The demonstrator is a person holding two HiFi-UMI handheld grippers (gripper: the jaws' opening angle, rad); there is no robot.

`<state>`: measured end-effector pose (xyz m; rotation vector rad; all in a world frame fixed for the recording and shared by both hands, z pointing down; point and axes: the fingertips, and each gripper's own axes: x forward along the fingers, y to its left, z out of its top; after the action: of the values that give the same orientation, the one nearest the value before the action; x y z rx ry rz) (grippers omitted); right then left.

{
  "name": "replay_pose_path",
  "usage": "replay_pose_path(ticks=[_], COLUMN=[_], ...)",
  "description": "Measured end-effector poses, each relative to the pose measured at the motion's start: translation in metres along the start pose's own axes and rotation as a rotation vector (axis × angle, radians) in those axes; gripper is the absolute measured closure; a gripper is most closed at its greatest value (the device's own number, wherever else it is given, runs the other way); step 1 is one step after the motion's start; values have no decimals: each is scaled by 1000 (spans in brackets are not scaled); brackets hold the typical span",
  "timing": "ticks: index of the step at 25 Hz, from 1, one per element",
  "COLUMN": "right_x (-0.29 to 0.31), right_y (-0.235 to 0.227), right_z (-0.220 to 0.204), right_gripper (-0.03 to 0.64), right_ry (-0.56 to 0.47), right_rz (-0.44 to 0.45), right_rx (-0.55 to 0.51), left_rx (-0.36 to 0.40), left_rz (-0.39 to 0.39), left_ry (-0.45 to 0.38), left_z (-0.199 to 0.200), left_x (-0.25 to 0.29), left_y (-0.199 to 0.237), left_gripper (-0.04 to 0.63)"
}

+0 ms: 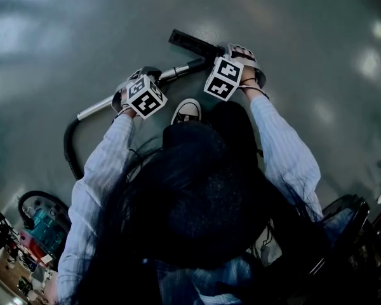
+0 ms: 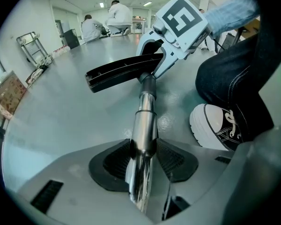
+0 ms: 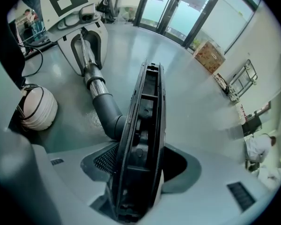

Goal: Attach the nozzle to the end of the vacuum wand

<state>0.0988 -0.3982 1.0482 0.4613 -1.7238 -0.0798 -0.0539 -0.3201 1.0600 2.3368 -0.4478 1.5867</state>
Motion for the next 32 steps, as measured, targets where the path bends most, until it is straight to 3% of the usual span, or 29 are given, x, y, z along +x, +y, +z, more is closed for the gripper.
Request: replay_pose_path(ticks=[3,8,13,15,18,22,27,30,32], right_x=[2,-2,-38,-57,-81,-103,-117,-124,-131], right_y=[-2,0,-5,-6,-5,-5,-8,-21,-33], right_z=[-1,-20,-39,-45,-46,-35,-9,0,0], right_gripper=[359,356,356,356,357,358,361,414,540], right_ry=[12,52,-9,-59,-186,-375,-530,-577,-579], right_rz=[-17,9,4,-13,-10,23,55,36,-4], right_rx=[19,108,252,352,595,899,1061,1107,1166], left_rx=[-26,-141,-188,-230,-299,-463,-639,-688,-686], left_rz=[-6,-56,-22,-7,35,51,31,50,74], left_ry=[-31,-89,-161,-205,-278,-425,-575,-621,-598], left_z=[0,-7,-6,-4,-1,11,26,34,36], left_x=[1,3,-27,-41,-62,-88,-109,-125,-137], left_y=[2,2,3,-2,-5,-5,8,21,29], left_gripper=[422,417,417,417,419,419,428,528,572])
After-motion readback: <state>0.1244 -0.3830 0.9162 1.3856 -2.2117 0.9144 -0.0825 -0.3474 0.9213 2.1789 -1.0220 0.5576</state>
